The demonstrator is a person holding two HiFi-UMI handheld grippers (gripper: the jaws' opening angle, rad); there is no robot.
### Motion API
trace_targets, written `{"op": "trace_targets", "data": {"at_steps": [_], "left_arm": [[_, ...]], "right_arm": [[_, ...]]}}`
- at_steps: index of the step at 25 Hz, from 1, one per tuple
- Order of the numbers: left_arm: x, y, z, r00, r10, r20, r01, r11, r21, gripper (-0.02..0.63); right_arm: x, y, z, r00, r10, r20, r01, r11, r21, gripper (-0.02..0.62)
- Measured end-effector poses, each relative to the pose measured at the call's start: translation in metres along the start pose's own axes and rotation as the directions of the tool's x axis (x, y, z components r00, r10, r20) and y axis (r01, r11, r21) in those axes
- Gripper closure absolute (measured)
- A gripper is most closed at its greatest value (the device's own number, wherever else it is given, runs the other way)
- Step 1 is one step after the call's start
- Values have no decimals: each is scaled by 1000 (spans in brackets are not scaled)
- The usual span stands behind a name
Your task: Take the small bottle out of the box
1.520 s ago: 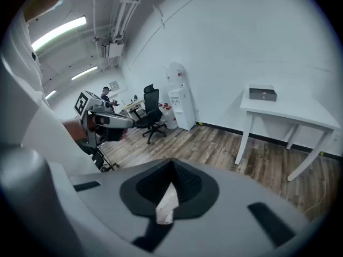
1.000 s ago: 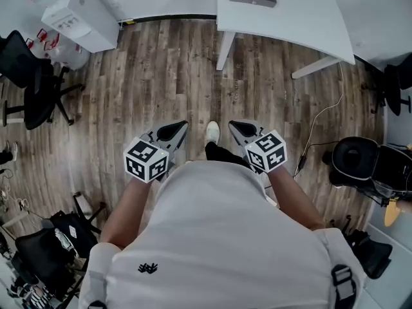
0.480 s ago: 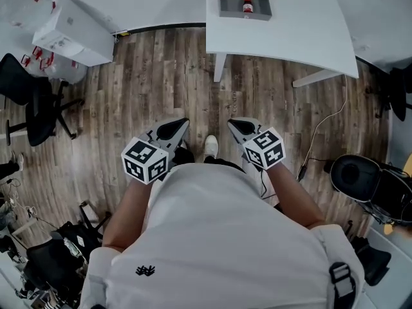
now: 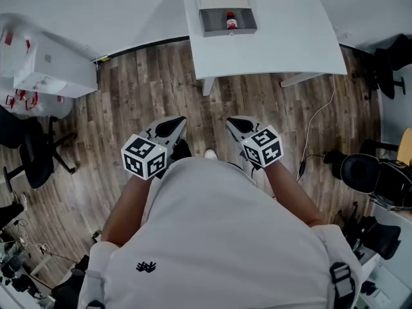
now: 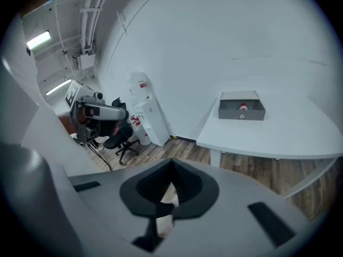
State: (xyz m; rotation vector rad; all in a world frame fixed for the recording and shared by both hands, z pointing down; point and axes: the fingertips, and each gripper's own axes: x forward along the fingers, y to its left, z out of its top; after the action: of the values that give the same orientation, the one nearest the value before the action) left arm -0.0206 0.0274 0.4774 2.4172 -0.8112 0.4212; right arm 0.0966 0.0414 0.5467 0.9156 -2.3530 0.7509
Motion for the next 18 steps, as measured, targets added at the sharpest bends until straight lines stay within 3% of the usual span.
{"op": "trace_targets", "data": {"at_steps": [4,9,11,18], "left_arm": [[13,25,27,996,-90,-28,91,994,56,600],[18,65,54,988,-152,-36,154,986,59,600],[16,74,57,983,-174,-49,177,982,64,600],[23,114,67,981,-180,-72,183,982,48,600]], "right_arm": [[15,-24,36,997,-75,25,73,995,67,589],[43,-57,75,989,-143,19,140,982,123,584],[48,-67,86,986,-164,17,160,977,137,555],[72,-113,125,976,-218,8,215,967,138,555]]}}
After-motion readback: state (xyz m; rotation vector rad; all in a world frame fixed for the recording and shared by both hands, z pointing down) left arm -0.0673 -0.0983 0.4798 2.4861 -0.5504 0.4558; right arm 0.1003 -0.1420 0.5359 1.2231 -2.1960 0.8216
